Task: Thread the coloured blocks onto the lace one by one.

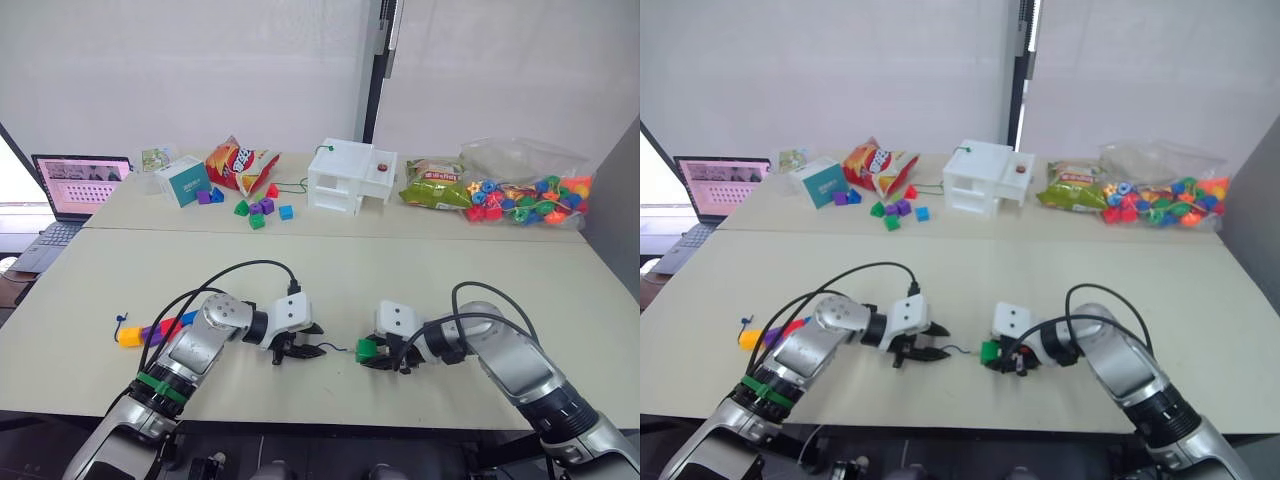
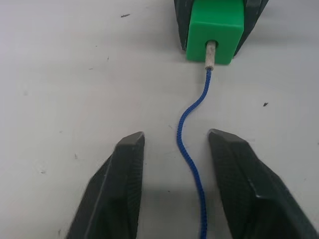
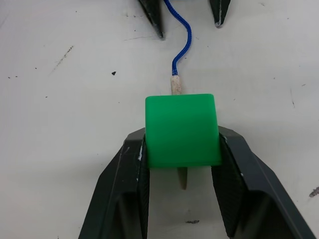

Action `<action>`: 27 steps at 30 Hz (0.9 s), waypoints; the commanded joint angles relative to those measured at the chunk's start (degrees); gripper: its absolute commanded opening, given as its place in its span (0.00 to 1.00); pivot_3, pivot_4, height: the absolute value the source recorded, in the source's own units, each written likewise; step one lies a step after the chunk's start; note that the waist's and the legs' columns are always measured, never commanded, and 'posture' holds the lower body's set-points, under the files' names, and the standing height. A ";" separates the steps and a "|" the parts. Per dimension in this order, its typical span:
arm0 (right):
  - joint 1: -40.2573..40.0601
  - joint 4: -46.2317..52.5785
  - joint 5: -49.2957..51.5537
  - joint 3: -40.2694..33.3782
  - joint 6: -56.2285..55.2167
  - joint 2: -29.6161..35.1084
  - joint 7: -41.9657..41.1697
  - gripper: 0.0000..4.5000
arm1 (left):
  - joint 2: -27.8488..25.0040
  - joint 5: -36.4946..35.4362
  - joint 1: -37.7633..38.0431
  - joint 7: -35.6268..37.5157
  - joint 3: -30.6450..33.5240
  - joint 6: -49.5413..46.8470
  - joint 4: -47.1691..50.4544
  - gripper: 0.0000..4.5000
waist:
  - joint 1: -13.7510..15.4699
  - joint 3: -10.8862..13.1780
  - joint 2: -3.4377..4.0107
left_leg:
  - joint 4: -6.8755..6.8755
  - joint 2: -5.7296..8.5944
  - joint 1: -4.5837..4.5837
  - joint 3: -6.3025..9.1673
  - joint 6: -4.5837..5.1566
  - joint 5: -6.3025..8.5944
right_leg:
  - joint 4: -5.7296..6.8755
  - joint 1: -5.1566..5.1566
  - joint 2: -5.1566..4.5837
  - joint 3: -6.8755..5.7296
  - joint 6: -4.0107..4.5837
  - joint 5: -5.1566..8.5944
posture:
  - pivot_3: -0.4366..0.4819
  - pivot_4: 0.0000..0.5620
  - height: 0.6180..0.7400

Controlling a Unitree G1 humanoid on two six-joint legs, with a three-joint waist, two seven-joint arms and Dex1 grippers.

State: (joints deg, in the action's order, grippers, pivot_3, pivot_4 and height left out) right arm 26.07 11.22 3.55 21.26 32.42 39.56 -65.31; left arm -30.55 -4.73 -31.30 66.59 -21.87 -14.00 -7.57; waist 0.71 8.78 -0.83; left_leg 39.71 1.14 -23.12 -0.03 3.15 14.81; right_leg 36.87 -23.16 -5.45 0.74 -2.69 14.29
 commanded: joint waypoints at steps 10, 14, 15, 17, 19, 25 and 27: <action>-1.01 0.35 -0.11 0.26 1.57 0.96 0.89 0.26 | 2.12 -1.42 1.21 1.57 -0.68 -2.89 4.27 0.00 | 0.04 0.00 0.00 | 0.00 0.00 -0.03 0.01 0.01 0.01 | -0.03 -0.01 0.00 -0.02 0.00 0.00 | 0.48 0.27 1.00; -0.75 0.14 -0.27 0.36 1.62 0.76 1.05 0.26 | 3.56 -1.96 0.63 1.03 -0.49 -5.25 6.39 0.00 | -0.01 0.00 0.00 | 0.01 0.00 -0.06 0.01 0.01 0.01 | -0.03 -0.03 0.01 -0.02 -0.01 0.00 | 0.48 0.27 1.00; -0.80 0.23 -0.28 0.38 1.65 0.76 1.09 0.26 | 3.89 -1.86 0.43 0.91 -0.70 -5.55 6.75 0.00 | -0.02 0.00 0.00 | 0.00 -0.01 -0.06 0.01 0.01 0.01 | -0.03 -0.04 0.02 -0.02 -0.01 0.00 | 0.48 0.27 1.00; -0.63 0.01 -0.36 0.48 1.62 0.64 1.17 0.26 | 4.73 -1.49 -0.28 0.47 -0.97 -5.83 6.55 0.00 | -0.01 0.00 0.00 | 0.00 -0.01 -0.06 0.01 0.01 0.00 | -0.03 -0.04 0.02 -0.01 -0.01 0.00 | 0.48 0.27 1.00; -0.46 -0.16 -0.45 0.56 1.61 0.48 1.29 0.26 | 6.12 -1.30 -1.11 -0.05 -1.41 -6.02 6.16 0.00 | 0.02 0.00 0.00 | 0.01 0.00 -0.06 0.01 0.01 0.01 | -0.04 -0.03 0.02 -0.01 -0.01 0.00 | 0.48 0.27 1.00; 0.07 -0.54 -1.02 1.17 1.67 -0.15 1.87 0.26 | 8.41 -1.74 -1.43 -0.03 -2.80 -7.20 7.42 0.00 | -0.10 0.00 0.00 | 0.00 -0.01 -0.05 0.01 0.01 0.00 | -0.03 -0.04 0.05 -0.01 0.00 0.00 | 0.48 0.27 1.00; 0.15 -0.65 -1.25 1.39 1.66 -0.28 2.06 0.26 | 8.42 -1.75 -1.39 0.04 -2.78 -7.47 7.53 0.00 | -0.11 0.00 0.00 | 0.00 -0.01 -0.05 0.01 0.01 0.00 | -0.03 -0.04 0.05 0.00 -0.01 0.00 | 0.48 0.27 1.00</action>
State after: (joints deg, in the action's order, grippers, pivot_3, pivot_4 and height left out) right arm 26.28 11.65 3.53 21.46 33.18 39.56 -64.80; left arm -22.76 -5.71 -31.97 66.42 -24.01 -21.60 -2.68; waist 0.60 8.78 -0.83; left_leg 39.72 1.13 -23.17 -0.02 3.16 14.81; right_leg 36.83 -23.19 -5.41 0.74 -2.70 14.29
